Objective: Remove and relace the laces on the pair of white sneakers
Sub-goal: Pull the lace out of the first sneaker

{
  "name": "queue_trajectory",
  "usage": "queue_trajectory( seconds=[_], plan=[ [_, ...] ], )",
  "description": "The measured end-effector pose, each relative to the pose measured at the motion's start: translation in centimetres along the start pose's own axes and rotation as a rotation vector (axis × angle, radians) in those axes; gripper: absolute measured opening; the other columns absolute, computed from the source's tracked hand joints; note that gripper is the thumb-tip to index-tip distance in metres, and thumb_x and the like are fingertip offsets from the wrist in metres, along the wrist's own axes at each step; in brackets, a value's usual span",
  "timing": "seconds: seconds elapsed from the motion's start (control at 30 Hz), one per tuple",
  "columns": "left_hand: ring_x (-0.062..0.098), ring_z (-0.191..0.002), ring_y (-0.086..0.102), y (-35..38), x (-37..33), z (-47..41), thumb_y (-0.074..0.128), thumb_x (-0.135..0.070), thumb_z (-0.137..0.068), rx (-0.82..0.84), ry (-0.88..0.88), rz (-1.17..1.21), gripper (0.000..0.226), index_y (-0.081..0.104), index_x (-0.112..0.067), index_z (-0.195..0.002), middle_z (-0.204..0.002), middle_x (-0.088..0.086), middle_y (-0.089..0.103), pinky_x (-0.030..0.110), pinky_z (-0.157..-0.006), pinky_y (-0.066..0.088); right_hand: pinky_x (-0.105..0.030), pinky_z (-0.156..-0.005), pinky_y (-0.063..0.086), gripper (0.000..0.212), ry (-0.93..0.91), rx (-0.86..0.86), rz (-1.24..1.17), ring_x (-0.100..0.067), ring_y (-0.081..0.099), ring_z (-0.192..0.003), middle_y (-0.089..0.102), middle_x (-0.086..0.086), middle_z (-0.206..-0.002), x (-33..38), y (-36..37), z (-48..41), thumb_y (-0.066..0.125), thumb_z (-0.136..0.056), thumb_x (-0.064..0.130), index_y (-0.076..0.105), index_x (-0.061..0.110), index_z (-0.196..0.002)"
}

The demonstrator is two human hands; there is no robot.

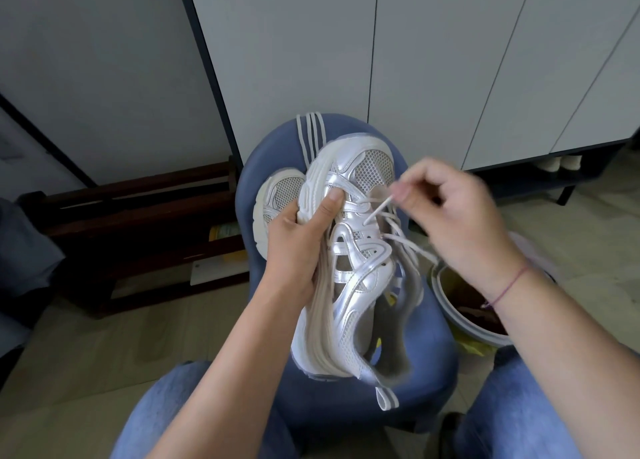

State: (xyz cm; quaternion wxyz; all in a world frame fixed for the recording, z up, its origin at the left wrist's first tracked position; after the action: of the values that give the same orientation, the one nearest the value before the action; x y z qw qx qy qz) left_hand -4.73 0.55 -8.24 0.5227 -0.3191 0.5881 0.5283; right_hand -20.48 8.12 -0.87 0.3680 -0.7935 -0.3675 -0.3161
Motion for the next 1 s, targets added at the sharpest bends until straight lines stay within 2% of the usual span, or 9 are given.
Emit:
queue_trajectory(
  seconds=[0.13, 0.23, 0.33, 0.47, 0.6, 0.7, 0.77, 0.87, 1.0],
  plan=[
    [0.034, -0.093, 0.073, 0.0, 0.0, 0.0, 0.078, -0.034, -0.072, -0.005, -0.02, 0.011, 0.046, 0.07, -0.005, -0.107, -0.098, 0.015, 0.076, 0.052, -0.09, 0.057, -0.015, -0.061, 0.038, 0.019, 0.18, -0.258, -0.314, -0.006, 0.04, -0.064, 0.048, 0.012, -0.062, -2.3, -3.5, -0.3, 0.061, -0.084, 0.03, 0.06, 0.028, -0.066],
    [0.033, -0.093, 0.073, 0.2, 0.4, 0.0, 0.078, -0.034, -0.072, 0.006, -0.035, 0.006, 0.046, 0.07, -0.007, -0.108, -0.098, 0.013, 0.076, 0.052, -0.09, 0.057, -0.016, -0.059, 0.034, 0.024, 0.239, -0.327, -0.449, -0.008, 0.035, -0.061, 0.042, 0.006, -0.06, -3.2, -3.8, -0.1, 0.06, -0.084, 0.027, 0.062, 0.028, -0.061],
    [0.033, -0.094, 0.073, 0.2, 0.5, 0.0, 0.079, -0.035, -0.071, 0.01, -0.049, 0.012, 0.049, 0.07, -0.006, -0.11, -0.099, 0.014, 0.076, 0.052, -0.091, 0.057, -0.017, -0.062, 0.034, 0.035, 0.278, -0.407, -0.623, -0.007, 0.039, -0.059, 0.044, 0.008, -0.057, -3.7, -4.7, -0.3, 0.058, -0.092, 0.017, 0.062, 0.025, -0.059],
    [0.033, -0.093, 0.073, 0.4, 0.6, -0.1, 0.077, -0.029, -0.081, 0.011, -0.049, 0.0, 0.039, 0.069, -0.005, -0.111, -0.099, 0.015, 0.076, 0.051, -0.089, 0.057, -0.019, -0.064, 0.035, 0.042, 0.293, -0.45, -0.728, -0.006, 0.042, -0.057, 0.046, 0.008, -0.055, -3.9, -5.0, -0.4, 0.054, -0.094, 0.013, 0.063, 0.024, -0.055],
    [0.035, -0.096, 0.072, 0.1, 1.1, -0.1, 0.079, -0.026, -0.081, -0.006, -0.062, -0.006, 0.042, 0.067, -0.004, -0.114, -0.103, 0.018, 0.074, 0.05, -0.088, 0.058, -0.019, -0.06, 0.037, 0.033, 0.302, -0.565, -0.898, -0.007, 0.043, -0.054, 0.047, 0.006, -0.057, -4.3, -7.7, -0.8, 0.053, -0.095, 0.019, 0.056, 0.021, -0.062],
    [0.034, -0.096, 0.072, -0.4, 1.0, -0.2, 0.076, -0.023, -0.084, -0.015, -0.06, 0.007, 0.036, 0.068, -0.005, -0.113, -0.101, 0.016, 0.075, 0.045, -0.086, 0.059, -0.018, -0.059, 0.036, 0.035, 0.312, -0.536, -0.746, -0.007, 0.043, -0.053, 0.049, 0.008, -0.055, -4.5, -8.8, -0.9, 0.056, -0.093, 0.02, 0.058, 0.021, -0.058],
    [0.029, -0.091, 0.074, -0.4, 0.7, -0.3, 0.075, -0.024, -0.084, -0.015, -0.056, 0.015, 0.033, 0.069, -0.005, -0.11, -0.097, 0.013, 0.076, 0.041, -0.084, 0.06, -0.018, -0.063, 0.038, 0.028, 0.355, -0.354, -0.455, -0.006, 0.045, -0.055, 0.052, 0.008, -0.056, -4.4, -6.8, -0.7, 0.062, -0.088, 0.022, 0.062, 0.02, -0.06],
    [0.024, -0.084, 0.075, -0.2, 0.3, -0.3, 0.074, -0.025, -0.084, 0.0, -0.047, 0.024, 0.03, 0.069, -0.005, -0.106, -0.094, 0.011, 0.077, 0.036, -0.077, 0.061, -0.024, -0.07, 0.044, 0.018, 0.383, -0.05, -0.032, -0.007, 0.051, -0.065, 0.058, -0.004, -0.068, -4.4, -2.9, 0.0, 0.064, -0.088, 0.023, 0.062, 0.011, -0.075],
    [0.025, -0.083, 0.074, -0.1, 0.1, -0.3, 0.073, -0.023, -0.085, 0.009, -0.026, 0.021, 0.03, 0.069, -0.004, -0.109, -0.096, 0.013, 0.076, 0.035, -0.074, 0.061, -0.016, -0.071, 0.044, 0.009, 0.252, 0.044, 0.062, -0.009, 0.053, -0.072, 0.061, -0.002, -0.083, -2.9, -0.9, 0.2, 0.066, -0.086, 0.024, 0.061, 0.018, -0.089]
  ],
)
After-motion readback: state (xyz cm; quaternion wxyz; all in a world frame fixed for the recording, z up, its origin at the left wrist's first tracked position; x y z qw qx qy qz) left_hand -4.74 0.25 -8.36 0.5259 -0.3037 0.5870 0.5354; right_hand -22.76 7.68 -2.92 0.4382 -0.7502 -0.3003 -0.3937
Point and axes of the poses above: each hand's wrist, its own z-axis away from the middle knuckle, its own y-axis out of the palm, x = y × z, the point moved 8 cm from there along -z, towards the middle knuckle
